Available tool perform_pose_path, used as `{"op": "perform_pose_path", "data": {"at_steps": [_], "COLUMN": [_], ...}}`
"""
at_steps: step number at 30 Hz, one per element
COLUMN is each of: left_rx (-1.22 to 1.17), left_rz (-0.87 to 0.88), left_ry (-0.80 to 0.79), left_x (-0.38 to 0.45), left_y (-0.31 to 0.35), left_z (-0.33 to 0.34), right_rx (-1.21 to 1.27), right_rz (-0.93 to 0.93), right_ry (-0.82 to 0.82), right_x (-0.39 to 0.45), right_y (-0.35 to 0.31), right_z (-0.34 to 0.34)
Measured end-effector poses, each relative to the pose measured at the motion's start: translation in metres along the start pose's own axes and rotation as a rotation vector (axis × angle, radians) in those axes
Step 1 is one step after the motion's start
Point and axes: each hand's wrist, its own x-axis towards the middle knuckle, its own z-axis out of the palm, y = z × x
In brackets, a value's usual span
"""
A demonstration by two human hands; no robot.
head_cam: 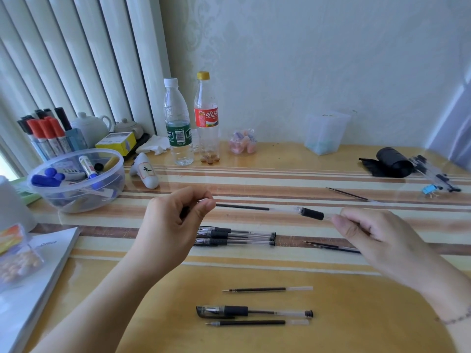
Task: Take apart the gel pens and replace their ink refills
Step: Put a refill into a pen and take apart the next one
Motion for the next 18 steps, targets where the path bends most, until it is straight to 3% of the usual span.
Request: {"op": "perform_pose_path", "data": {"at_steps": [18], "left_rx": [0.004], "left_rz": [-0.003], "left_ry": [-0.009], "left_x": [-0.0002], "left_y": [-0.0012], "left_z": [0.0009], "right_rx": [0.136], "right_rz": [0.010], "right_ry": [-0.020], "right_x": [-0.0012], "right_y": [-0.0004], "right_z": [-0.0028]}}
